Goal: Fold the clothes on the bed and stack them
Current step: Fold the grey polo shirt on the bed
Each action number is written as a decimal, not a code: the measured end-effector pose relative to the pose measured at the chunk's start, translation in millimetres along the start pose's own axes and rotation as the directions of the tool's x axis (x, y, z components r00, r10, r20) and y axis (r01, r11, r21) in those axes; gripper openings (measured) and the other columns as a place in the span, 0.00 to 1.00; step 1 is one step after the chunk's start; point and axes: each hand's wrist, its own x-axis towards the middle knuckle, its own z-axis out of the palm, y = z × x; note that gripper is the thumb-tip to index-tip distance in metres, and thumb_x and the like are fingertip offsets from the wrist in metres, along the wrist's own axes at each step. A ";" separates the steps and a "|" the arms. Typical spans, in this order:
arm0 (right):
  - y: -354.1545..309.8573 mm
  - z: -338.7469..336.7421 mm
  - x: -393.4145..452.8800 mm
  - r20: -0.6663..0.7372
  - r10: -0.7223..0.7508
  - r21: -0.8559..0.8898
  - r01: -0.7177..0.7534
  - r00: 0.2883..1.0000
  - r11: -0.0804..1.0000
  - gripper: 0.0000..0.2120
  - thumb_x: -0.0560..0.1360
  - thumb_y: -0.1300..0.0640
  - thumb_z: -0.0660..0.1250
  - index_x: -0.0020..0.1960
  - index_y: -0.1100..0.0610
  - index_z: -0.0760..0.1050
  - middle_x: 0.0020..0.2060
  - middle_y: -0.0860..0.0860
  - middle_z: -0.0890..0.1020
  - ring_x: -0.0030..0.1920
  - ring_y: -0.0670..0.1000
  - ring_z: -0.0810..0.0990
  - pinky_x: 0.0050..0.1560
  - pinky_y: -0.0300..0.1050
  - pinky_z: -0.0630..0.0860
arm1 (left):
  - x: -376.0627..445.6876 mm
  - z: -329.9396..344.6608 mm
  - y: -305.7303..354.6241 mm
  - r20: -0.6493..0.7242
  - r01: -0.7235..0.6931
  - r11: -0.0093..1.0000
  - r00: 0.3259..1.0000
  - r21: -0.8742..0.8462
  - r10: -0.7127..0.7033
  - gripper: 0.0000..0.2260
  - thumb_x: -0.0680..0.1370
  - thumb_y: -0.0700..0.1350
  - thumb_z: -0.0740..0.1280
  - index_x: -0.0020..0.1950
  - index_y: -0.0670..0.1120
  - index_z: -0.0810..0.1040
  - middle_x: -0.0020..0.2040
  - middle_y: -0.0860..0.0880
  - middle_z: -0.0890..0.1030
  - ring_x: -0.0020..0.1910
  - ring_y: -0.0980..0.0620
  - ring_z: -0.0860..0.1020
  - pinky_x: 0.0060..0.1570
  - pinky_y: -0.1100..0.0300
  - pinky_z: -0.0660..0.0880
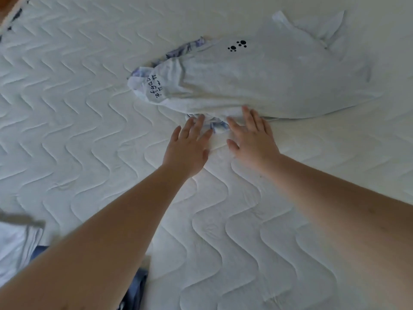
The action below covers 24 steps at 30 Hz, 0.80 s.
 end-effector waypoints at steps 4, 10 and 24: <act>11.9 23.6 5.0 -0.013 -0.006 0.079 0.007 1.000 0.997 0.28 0.81 0.43 0.49 0.79 0.43 0.46 0.79 0.52 0.45 0.79 0.51 0.43 0.76 0.52 0.42 | 6.7 30.4 -1.7 -0.046 0.059 0.989 0.997 -0.133 -0.066 0.25 0.82 0.55 0.47 0.80 0.57 0.47 0.81 0.50 0.46 0.79 0.49 0.47 0.76 0.49 0.49; 14.9 37.3 1.0 -0.190 -0.039 0.089 0.057 0.981 0.994 0.23 0.82 0.46 0.49 0.77 0.47 0.58 0.78 0.54 0.55 0.78 0.52 0.51 0.77 0.53 0.47 | 2.7 46.7 2.3 -0.197 0.043 0.988 0.978 -0.147 -0.072 0.23 0.82 0.54 0.46 0.78 0.59 0.55 0.80 0.47 0.53 0.79 0.45 0.51 0.76 0.45 0.49; 17.5 15.5 -9.6 -0.238 -0.039 0.228 0.095 0.970 0.969 0.19 0.81 0.52 0.59 0.71 0.52 0.69 0.68 0.49 0.72 0.68 0.50 0.70 0.71 0.46 0.56 | -7.1 32.9 10.8 -0.196 -0.001 0.979 0.980 -0.205 -0.040 0.23 0.82 0.48 0.52 0.78 0.45 0.61 0.77 0.49 0.63 0.76 0.50 0.60 0.76 0.49 0.50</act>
